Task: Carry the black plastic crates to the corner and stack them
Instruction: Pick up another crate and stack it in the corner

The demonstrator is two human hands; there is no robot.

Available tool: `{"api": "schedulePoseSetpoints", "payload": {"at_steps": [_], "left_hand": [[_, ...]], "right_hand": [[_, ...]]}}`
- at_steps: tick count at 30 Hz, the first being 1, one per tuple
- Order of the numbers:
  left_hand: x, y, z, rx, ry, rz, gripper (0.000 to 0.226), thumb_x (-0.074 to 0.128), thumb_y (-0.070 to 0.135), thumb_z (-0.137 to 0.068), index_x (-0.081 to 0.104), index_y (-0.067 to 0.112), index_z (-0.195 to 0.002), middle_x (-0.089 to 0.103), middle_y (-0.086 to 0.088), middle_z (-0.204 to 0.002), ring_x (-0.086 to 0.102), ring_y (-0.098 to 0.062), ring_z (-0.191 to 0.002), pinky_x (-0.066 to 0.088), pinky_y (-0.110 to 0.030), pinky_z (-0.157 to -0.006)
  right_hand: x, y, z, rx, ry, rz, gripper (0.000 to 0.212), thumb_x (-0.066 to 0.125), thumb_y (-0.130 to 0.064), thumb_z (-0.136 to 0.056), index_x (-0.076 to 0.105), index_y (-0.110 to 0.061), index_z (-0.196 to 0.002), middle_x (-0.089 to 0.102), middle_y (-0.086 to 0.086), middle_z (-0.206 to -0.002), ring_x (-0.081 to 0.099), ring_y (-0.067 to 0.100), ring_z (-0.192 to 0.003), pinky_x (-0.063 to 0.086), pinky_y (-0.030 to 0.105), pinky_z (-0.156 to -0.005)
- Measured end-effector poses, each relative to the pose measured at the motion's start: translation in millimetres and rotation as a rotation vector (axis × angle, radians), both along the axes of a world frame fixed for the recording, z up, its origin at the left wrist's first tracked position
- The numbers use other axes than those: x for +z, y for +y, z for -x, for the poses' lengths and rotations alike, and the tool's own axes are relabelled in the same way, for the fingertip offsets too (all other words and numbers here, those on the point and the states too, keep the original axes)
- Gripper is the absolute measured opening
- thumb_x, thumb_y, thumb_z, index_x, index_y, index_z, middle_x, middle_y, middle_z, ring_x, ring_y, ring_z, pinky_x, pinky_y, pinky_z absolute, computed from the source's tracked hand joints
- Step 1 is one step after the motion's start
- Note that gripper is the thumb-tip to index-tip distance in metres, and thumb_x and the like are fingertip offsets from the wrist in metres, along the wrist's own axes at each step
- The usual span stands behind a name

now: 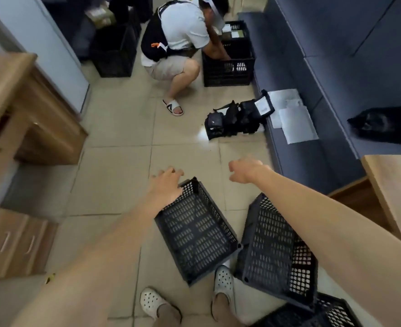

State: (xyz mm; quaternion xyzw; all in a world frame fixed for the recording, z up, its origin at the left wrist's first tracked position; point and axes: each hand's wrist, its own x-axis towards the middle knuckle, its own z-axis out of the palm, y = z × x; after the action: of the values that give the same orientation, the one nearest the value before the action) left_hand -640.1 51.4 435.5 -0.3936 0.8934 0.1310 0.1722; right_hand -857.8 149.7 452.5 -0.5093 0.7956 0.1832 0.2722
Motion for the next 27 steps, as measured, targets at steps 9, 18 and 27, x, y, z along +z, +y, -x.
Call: {"api": "schedulePoseSetpoints", "payload": {"at_steps": [9, 18, 27], "left_hand": [[-97, 12, -79, 0.289, -0.066, -0.135, 0.056, 0.057, 0.030, -0.091, 0.039, 0.026, -0.144, 0.042, -0.006, -0.143, 0.046, -0.031, -0.127, 0.041, -0.045, -0.100], [-199, -15, -99, 0.474, -0.033, -0.235, 0.059, 0.061, 0.038, -0.088, 0.038, 0.030, -0.141, 0.045, -0.003, -0.140, 0.049, -0.029, -0.125, 0.044, -0.045, -0.098], [-331, -27, -101, 0.650, 0.004, -0.405, 0.075, 0.068, 0.044, -0.084, 0.027, 0.030, -0.146, 0.040, -0.005, -0.145, 0.049, -0.031, -0.127, 0.047, -0.047, -0.098]], "right_hand": [[-96, -35, -41, 0.279, -0.029, -0.121, 0.044, 0.041, -0.033, -0.097, 0.044, -0.016, -0.137, 0.056, 0.008, -0.128, 0.057, 0.028, -0.112, 0.044, 0.034, -0.074], [-216, -38, -46, 0.195, -0.026, -0.180, 0.038, 0.038, -0.030, -0.099, 0.046, -0.016, -0.133, 0.058, 0.007, -0.120, 0.060, 0.026, -0.103, 0.042, 0.033, -0.069], [-333, -43, -27, 0.014, -0.011, -0.196, 0.043, 0.038, -0.034, -0.100, 0.042, -0.014, -0.137, 0.060, 0.009, -0.121, 0.060, 0.025, -0.101, 0.031, 0.028, -0.054]]}}
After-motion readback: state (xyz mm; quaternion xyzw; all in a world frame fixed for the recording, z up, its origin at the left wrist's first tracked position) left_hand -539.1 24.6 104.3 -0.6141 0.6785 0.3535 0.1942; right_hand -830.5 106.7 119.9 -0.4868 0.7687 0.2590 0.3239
